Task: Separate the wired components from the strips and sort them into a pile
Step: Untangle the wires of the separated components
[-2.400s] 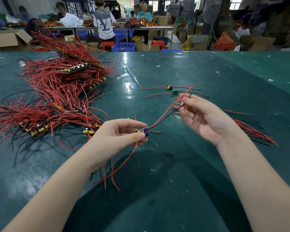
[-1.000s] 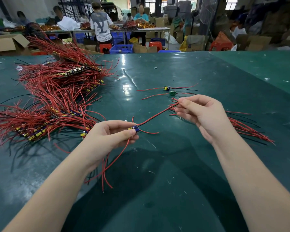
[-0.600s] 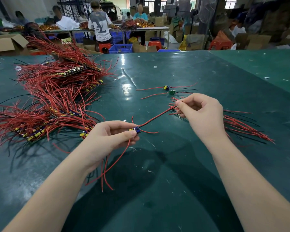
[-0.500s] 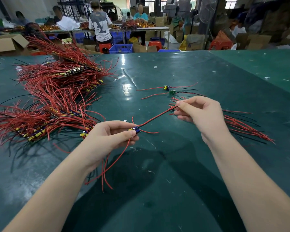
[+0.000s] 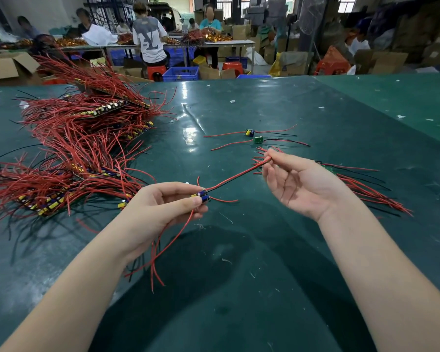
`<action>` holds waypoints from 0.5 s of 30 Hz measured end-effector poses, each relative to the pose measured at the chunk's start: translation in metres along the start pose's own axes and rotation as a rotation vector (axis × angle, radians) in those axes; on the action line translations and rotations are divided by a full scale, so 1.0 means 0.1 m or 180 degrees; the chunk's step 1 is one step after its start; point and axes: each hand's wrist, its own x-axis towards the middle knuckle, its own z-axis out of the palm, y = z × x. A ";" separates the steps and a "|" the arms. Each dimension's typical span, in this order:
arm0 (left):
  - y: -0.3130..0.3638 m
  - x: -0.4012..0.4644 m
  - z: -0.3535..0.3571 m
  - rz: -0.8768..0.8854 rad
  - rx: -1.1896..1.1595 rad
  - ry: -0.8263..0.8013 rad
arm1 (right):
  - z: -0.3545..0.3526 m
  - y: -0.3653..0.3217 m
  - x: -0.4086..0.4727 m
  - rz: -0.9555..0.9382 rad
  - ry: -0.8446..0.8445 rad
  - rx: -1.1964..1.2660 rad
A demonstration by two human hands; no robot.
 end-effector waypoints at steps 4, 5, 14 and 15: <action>0.01 -0.01 0.00 0.0007 -0.0021 -0.0058 | 0.00 0.00 0.00 0.0043 -0.0090 0.0047; 0.01 -0.01 -0.01 0.0009 -0.0019 -0.0039 | -0.01 -0.01 0.00 -0.0026 -0.0037 -0.0036; -0.01 0.00 0.00 0.0007 0.0045 0.0139 | -0.10 0.03 0.08 -0.1795 0.0675 -0.2432; -0.01 0.00 0.00 0.0002 0.0077 0.0121 | -0.11 0.05 0.10 -0.2030 0.0779 -0.2773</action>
